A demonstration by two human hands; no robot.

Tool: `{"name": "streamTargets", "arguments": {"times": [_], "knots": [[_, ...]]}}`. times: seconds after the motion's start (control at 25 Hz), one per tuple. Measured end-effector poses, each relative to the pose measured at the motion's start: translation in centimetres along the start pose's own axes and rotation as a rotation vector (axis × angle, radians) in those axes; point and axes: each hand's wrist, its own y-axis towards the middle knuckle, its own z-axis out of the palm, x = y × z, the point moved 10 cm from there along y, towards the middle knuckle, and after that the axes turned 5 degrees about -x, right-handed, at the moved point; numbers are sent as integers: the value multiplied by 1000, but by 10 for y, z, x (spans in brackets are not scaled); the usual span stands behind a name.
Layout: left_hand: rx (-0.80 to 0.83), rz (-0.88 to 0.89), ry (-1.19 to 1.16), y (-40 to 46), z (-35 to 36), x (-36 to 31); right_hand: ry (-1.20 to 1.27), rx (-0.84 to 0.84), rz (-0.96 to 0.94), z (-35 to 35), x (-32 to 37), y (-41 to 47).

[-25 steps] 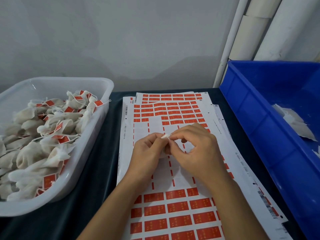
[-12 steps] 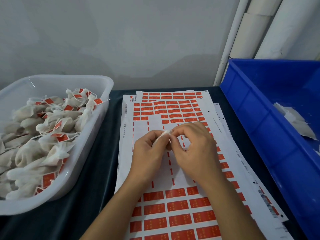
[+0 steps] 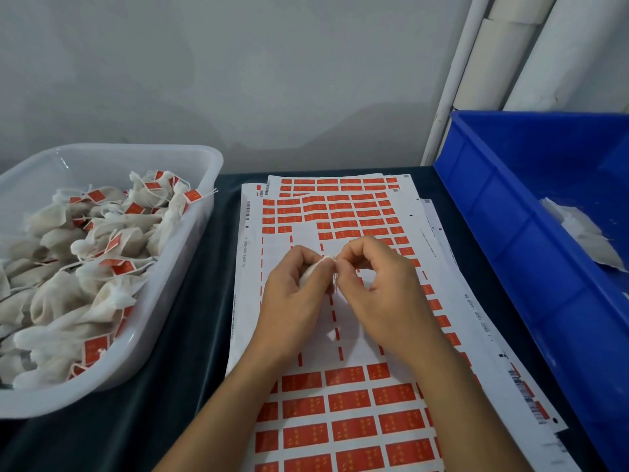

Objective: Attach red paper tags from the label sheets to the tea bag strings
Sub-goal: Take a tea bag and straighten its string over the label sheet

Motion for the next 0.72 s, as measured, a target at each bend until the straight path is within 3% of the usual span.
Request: {"name": "streamTargets", "arguments": {"times": [0.36, 0.72], "knots": [[125, 177, -46, -2, 1, -21, 276, 109, 118, -3, -1, 0], [121, 237, 66, 1, -7, -24, 262, 188, 172, -2, -7, 0]]}}
